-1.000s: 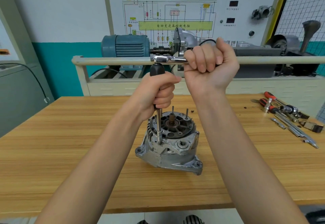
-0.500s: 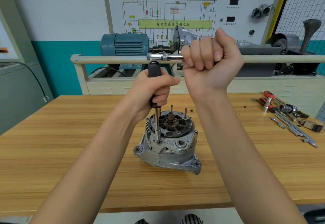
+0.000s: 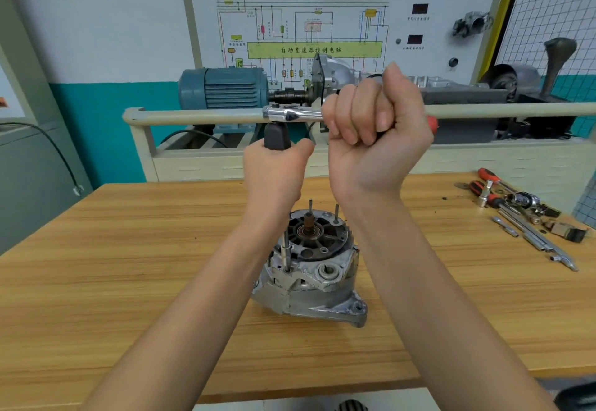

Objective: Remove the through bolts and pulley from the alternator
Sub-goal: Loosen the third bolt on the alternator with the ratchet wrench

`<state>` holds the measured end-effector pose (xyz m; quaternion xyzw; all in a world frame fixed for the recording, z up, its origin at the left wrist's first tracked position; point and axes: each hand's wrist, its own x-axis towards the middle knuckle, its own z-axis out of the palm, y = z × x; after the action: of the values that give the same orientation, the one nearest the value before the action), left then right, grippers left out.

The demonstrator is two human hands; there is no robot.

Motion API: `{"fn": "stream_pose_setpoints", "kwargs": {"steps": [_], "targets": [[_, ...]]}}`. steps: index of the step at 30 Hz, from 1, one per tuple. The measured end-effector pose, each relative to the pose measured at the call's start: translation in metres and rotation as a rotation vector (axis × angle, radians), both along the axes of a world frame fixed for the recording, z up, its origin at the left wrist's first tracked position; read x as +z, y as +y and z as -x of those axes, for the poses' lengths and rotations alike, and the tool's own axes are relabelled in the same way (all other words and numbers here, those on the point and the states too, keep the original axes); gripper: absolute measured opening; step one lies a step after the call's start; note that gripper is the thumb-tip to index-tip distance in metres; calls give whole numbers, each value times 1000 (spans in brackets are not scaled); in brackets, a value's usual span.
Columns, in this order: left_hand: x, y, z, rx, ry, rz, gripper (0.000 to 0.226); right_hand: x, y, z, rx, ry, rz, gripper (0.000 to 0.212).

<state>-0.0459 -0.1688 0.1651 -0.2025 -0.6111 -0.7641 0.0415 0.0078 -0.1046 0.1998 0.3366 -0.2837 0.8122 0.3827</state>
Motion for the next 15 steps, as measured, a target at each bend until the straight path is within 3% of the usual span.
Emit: {"fn": "stream_pose_setpoints", "kwargs": {"steps": [2,4,8,12,15], "targets": [[-1,0,-1,3,29,20,34,-1,-9,-3,-108,72,-39,41],[-1,-8,0,-126,58,46,37,0,-9,-4,-98,86,-51,44],[3,-29,14,-615,84,67,32,7,8,0,136,-83,34,60],[3,-35,20,-980,-41,9,38,11,18,9,432,-167,192,52],[5,-30,17,-874,-59,73,46,10,18,10,455,-152,252,50]]}}
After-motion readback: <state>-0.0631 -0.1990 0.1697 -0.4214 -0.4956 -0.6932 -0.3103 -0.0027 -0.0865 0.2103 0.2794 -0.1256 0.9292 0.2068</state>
